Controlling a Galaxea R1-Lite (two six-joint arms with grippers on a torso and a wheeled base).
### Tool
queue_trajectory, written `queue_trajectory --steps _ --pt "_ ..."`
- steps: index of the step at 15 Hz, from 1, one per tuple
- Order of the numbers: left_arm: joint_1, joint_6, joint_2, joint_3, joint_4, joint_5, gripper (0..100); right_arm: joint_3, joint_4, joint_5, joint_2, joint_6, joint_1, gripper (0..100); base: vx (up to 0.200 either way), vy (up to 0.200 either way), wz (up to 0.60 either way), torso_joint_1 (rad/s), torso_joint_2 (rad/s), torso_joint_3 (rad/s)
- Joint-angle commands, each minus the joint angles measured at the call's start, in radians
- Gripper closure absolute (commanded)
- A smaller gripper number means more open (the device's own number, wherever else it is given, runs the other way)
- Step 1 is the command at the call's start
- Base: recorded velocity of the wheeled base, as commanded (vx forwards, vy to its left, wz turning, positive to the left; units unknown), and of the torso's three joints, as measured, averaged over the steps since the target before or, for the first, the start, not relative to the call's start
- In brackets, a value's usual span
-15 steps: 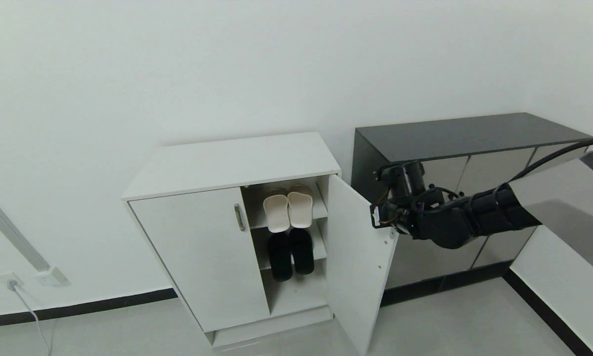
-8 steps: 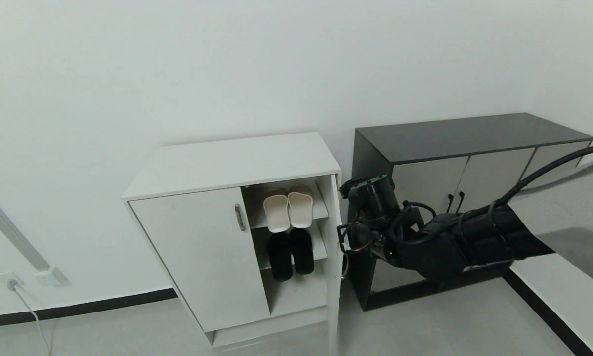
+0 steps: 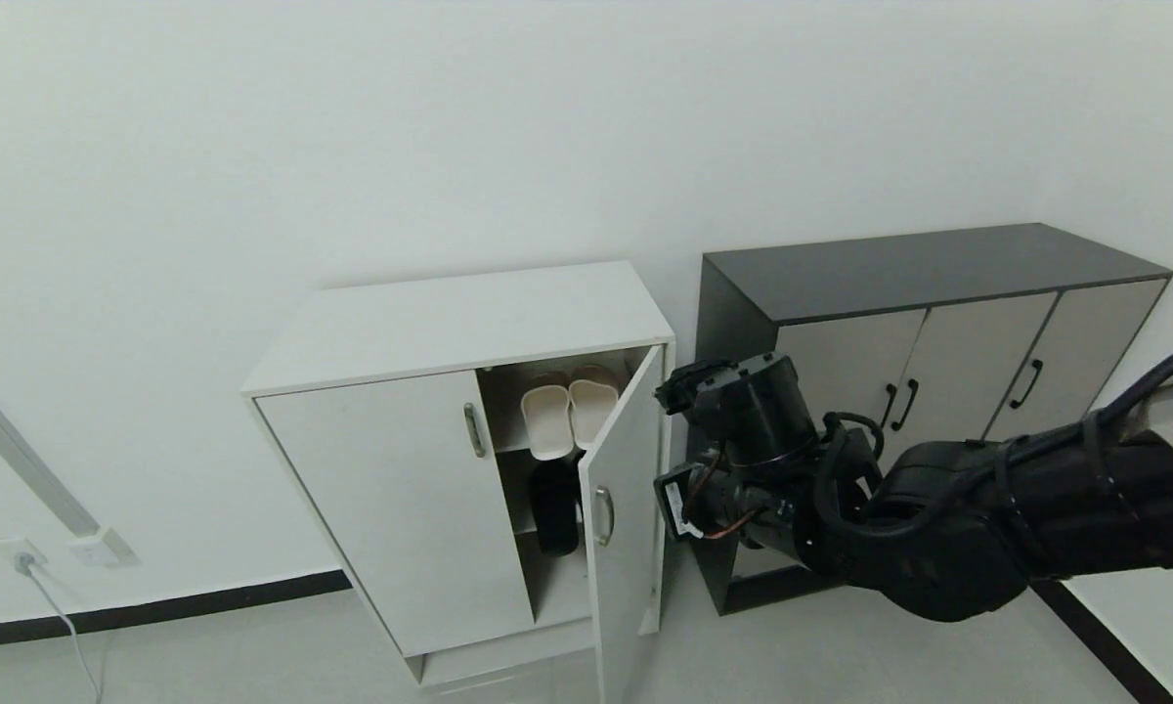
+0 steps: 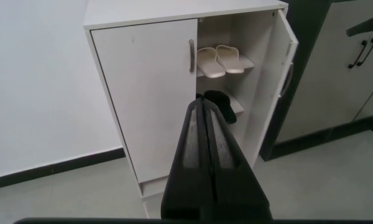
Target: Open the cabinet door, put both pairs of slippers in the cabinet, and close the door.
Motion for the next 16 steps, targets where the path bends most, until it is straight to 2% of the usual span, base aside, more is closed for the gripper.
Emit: queue_trajectory --steps 1,5,11,16 --pt "0.001 0.000 0.000 0.000 0.000 0.000 100 0.011 -0.001 0.000 -0.021 -0.001 0.004 100 0.000 0.000 0.60 0.002 0.00 0.002" --pt "0.001 0.000 0.000 0.000 0.000 0.000 100 0.026 -0.003 0.040 -0.027 -0.001 0.006 100 0.000 0.000 0.60 0.005 0.00 0.001" --pt "0.000 0.000 0.000 0.000 0.000 0.000 100 0.089 -0.081 0.080 -0.030 -0.021 0.001 100 0.000 0.000 0.00 0.000 0.00 0.000" --pt "0.000 0.001 0.000 0.000 0.000 0.000 100 0.267 -0.182 0.076 -0.094 -0.074 -0.022 100 0.000 0.000 0.00 0.000 0.00 0.000"
